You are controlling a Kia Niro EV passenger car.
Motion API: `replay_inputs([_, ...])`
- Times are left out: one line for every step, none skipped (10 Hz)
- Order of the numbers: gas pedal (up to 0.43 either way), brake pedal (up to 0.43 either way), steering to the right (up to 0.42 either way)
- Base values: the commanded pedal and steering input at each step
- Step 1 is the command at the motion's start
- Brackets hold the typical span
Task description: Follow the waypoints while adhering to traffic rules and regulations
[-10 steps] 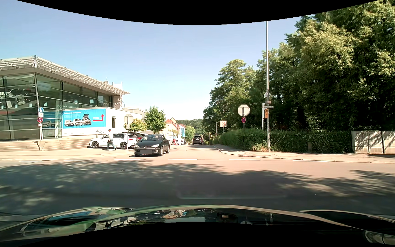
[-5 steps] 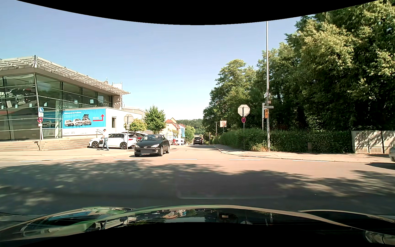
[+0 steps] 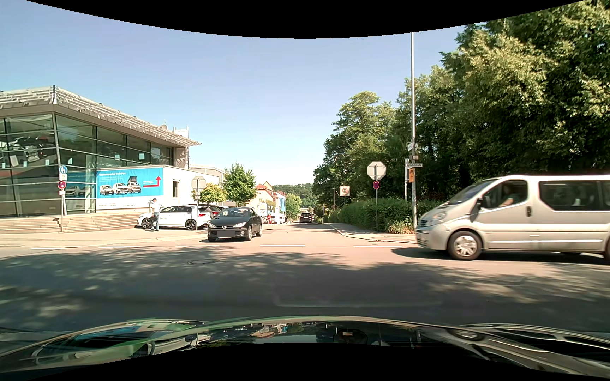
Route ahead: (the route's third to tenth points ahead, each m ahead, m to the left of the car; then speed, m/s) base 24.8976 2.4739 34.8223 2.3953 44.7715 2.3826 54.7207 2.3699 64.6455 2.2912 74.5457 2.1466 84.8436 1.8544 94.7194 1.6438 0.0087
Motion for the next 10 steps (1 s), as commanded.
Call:
replay_inputs([0.0, 0.274, 0.036])
replay_inputs([0.0, 0.274, 0.036])
replay_inputs([0.0, 0.232, 0.036])
replay_inputs([0.0, 0.128, 0.036])
replay_inputs([0.0, 0.006, 0.036])
replay_inputs([0.0, 0.0, 0.036])
replay_inputs([0.0, 0.0, 0.036])
replay_inputs([0.0, 0.0, 0.036])
replay_inputs([0.0, 0.0, 0.036])
replay_inputs([0.0, 0.0, 0.036])
